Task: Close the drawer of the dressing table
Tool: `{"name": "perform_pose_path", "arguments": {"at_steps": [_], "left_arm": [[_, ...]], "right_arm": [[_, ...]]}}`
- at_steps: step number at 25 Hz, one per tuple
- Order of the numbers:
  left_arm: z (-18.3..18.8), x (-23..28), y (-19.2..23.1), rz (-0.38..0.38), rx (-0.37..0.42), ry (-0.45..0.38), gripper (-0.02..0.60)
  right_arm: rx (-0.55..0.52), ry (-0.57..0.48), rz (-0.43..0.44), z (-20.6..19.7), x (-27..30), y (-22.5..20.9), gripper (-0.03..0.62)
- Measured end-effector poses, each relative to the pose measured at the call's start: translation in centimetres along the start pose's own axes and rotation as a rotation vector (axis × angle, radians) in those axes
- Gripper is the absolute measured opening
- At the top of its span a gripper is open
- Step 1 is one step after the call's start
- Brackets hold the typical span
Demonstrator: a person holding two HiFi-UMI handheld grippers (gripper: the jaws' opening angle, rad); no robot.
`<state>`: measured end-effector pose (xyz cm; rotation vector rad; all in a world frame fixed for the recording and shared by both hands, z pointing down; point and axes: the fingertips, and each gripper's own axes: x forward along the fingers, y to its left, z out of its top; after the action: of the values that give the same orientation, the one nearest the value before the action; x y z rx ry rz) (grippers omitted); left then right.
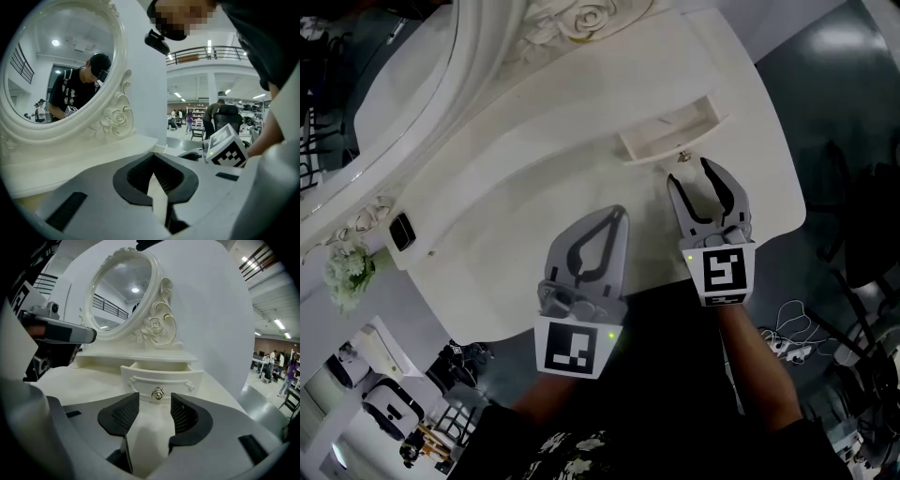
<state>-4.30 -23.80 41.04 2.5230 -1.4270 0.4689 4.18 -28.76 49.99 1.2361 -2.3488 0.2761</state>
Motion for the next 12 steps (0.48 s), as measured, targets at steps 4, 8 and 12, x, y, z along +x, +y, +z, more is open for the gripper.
{"name": "perform_pose_path", "arguments": {"at_steps": [4, 8, 12], "left_arm": [[-0.1, 0.5, 0.3, -0.002, 0.006, -0.002, 0.002], [-0.9, 0.5, 0.2, -0.006, 0.003, 0.017, 0.002], [-1.2, 0.6, 0.2, -0.014, 0.002, 0.025, 0.002]], "right_arm": [[-0.004, 0.007, 0.0, 0.0, 0.8, -0.3, 0.186], [0.001, 0.01, 0.01, 0.2, 1.4, -0.1, 0.186], [0.0, 0.013, -0.006, 0.3, 1.7, -0.6, 0.147]]}}
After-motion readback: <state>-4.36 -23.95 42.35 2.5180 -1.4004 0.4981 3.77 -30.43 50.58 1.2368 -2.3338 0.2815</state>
